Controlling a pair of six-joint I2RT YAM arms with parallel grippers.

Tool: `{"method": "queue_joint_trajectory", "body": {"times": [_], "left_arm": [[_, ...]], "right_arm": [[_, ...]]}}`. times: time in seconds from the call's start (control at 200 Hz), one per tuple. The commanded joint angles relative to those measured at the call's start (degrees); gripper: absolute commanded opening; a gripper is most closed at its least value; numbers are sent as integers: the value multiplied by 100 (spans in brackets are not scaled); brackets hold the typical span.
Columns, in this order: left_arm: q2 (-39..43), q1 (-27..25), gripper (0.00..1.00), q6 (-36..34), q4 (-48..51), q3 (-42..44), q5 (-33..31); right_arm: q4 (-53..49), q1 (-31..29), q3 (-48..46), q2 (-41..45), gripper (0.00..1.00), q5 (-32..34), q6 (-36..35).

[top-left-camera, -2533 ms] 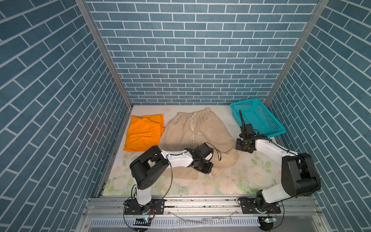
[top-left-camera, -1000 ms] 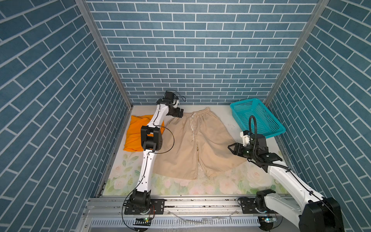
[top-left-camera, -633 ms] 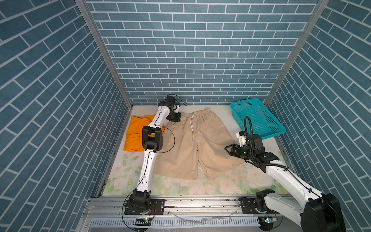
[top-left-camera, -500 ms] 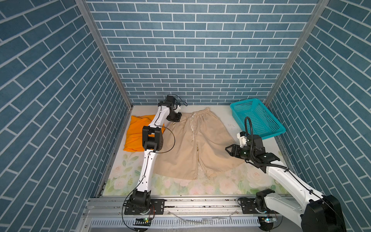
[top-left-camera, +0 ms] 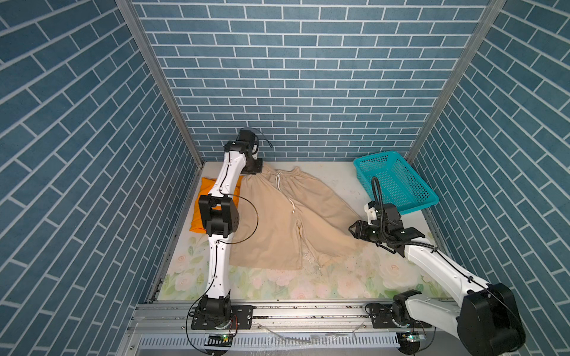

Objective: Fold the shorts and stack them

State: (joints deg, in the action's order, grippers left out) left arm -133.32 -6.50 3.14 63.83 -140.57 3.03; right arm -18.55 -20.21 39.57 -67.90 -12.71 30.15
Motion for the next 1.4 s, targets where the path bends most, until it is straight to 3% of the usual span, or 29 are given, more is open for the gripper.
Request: {"method": "queue_joint_trajectory", "body": {"times": [0.0, 0.07, 0.19, 0.335, 0.59, 0.915, 0.985, 1.055, 1.195, 1.395], "left_arm": [[359, 35, 0, 178, 325, 190, -652], [465, 52, 0, 187, 384, 316, -902], [556, 138, 0, 188, 291, 556, -898], [624, 184, 0, 179, 103, 860, -867], [811, 241, 0, 240, -250, 1497, -855], [1023, 479, 0, 398, -612, 2138, -758], [1052, 507, 0, 437, -643, 2211, -713], [1092, 527, 0, 498, -674, 2247, -666], [1145, 528, 0, 548, -703, 2289, -451], [1278, 510, 0, 842, -623, 2515, 15]], "right_arm": [[-321, 0, 455, -475, 59, 387, -372], [-161, -145, 672, -801, 59, -103, -502], [368, -1038, 800, -1135, 60, -718, -817], [1508, -1887, 561, -1554, 62, -1392, -348], [2077, -3222, 1394, -3160, 63, -1619, -118], [314, -4011, 2932, -4419, 61, -818, -669], [-49, -4065, 3169, -4619, 56, -556, -695], [-348, -4074, 3338, -4791, 44, -400, -695], [-550, -3995, 3196, -4785, 0, -320, -786], [-1367, -3260, 2518, -4016, 0, -553, -971]]}}
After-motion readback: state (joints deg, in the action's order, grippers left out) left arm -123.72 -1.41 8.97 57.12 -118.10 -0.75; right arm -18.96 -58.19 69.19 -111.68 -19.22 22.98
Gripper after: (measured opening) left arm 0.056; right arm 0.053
